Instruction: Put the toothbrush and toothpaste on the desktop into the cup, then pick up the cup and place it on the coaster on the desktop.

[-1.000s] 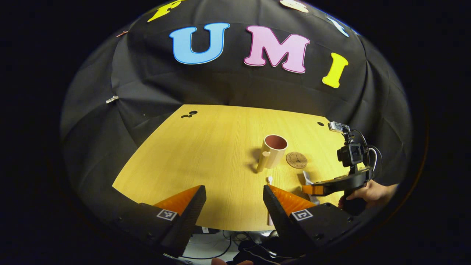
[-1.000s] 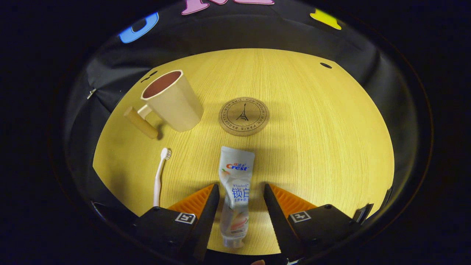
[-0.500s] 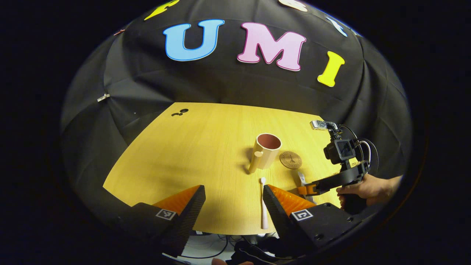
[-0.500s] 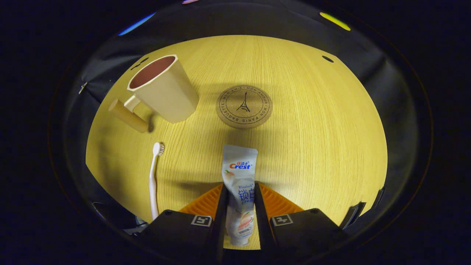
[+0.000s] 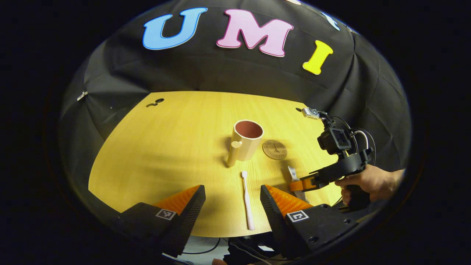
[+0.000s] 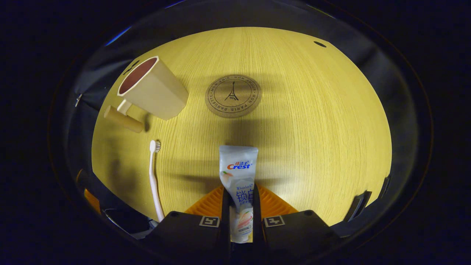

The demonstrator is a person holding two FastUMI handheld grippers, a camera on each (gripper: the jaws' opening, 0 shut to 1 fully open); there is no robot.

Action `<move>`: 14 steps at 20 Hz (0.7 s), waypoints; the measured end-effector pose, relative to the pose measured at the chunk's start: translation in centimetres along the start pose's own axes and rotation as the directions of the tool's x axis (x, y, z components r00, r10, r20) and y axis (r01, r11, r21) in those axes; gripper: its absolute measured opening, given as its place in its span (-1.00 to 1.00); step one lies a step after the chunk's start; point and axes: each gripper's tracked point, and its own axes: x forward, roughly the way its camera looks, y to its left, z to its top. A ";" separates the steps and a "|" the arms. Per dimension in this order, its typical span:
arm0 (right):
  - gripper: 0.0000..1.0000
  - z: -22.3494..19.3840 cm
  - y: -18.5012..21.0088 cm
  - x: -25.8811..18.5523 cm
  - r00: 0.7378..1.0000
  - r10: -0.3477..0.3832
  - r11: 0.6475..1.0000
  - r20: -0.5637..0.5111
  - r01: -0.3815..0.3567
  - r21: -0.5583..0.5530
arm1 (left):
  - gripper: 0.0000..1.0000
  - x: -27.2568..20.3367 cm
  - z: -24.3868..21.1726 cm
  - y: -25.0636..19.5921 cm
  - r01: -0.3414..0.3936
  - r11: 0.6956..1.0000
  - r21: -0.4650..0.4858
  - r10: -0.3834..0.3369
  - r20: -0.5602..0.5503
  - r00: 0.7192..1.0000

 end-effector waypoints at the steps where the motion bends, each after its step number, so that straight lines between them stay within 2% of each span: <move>1: -0.50 -0.3 0.1 0.2 1.000 0.017 1.000 0.006 -0.017 0.011 | 0.86 0.8 -0.5 -0.3 0.008 1.000 0.001 -0.008 -0.022 1.000; 2: -0.57 -0.2 0.0 -0.5 1.000 0.023 1.000 0.021 -0.023 0.012 | 0.85 1.5 -0.8 -0.5 0.011 1.000 0.000 -0.011 -0.044 0.999; 5: -0.57 -0.2 -0.7 -1.6 0.998 0.026 1.000 0.062 -0.026 -0.001 | 0.82 3.7 -2.2 -1.4 0.021 1.000 -0.007 -0.022 -0.115 0.993; 7: -0.57 0.0 -0.6 -2.5 0.995 0.056 0.998 0.079 -0.059 0.032 | 0.79 5.0 -3.0 -1.9 0.021 1.000 -0.010 -0.022 -0.161 0.987; 9: -0.57 0.4 -0.6 -3.5 0.992 0.083 0.995 0.097 -0.088 0.054 | 0.74 6.2 -4.1 -2.5 0.017 1.000 -0.013 -0.019 -0.218 0.976; 14: -0.58 1.0 -2.3 -5.7 0.985 0.098 0.993 0.141 -0.105 0.044 | 0.63 8.0 -5.8 -3.2 -0.002 1.000 -0.011 -0.001 -0.306 0.952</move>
